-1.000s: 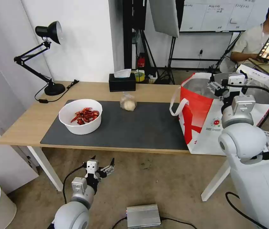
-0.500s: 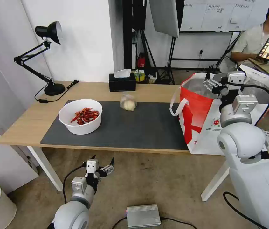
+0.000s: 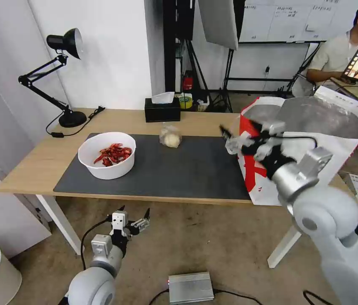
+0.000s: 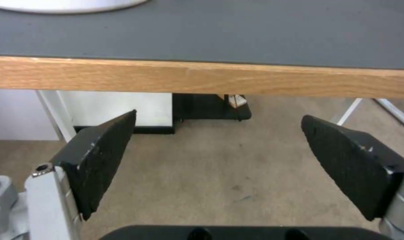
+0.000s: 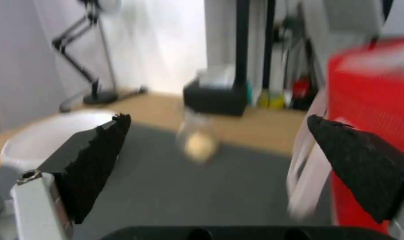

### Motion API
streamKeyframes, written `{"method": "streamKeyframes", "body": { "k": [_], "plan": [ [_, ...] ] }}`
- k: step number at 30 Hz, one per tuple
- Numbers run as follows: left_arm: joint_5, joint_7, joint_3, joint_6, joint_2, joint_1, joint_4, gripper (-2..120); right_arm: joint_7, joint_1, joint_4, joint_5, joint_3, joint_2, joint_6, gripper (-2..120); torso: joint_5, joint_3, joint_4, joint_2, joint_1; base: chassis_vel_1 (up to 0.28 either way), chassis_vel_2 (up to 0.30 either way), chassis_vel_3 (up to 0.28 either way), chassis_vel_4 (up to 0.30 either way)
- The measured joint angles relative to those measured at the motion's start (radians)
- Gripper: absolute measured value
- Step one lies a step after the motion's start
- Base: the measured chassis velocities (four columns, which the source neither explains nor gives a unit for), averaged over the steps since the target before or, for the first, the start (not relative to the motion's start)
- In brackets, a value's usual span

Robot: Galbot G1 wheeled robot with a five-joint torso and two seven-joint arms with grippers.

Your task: Pick up the trash from the table and place it into the takeout bag.

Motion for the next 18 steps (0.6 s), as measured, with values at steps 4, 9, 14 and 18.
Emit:
{"method": "streamKeyframes", "body": {
  "k": [4,9,14,18],
  "plan": [
    [-0.002,0.0,-0.008,-0.005,-0.001,0.004,-0.008,100,0.039,-0.063,0.017,0.006,-0.009,-0.005,-0.033,100,-0.0001,0.0,0.0001,0.0,0.0,0.0,0.0,0.0,0.0],
    [-0.016,0.0,-0.021,-0.016,0.004,0.003,-0.02,100,0.077,-0.158,0.045,-0.008,-0.014,0.001,-0.063,100,-0.0001,0.0,0.0,0.0,0.0,0.0,0.0,0.0,0.0],
    [-0.018,0.002,-0.028,-0.018,0.004,0.013,-0.03,100,0.151,-0.26,0.067,-0.049,-0.02,0.015,-0.087,100,-0.0001,0.0,0.0,0.0,0.0,0.0,0.0,0.0,0.0],
    [-0.018,0.003,-0.033,-0.019,0.003,0.019,-0.036,100,0.206,-0.298,0.085,-0.061,-0.02,0.021,-0.091,100,-0.0001,0.0,0.0001,0.0,0.0,0.0,0.0,0.0,0.0]
  ]
}}
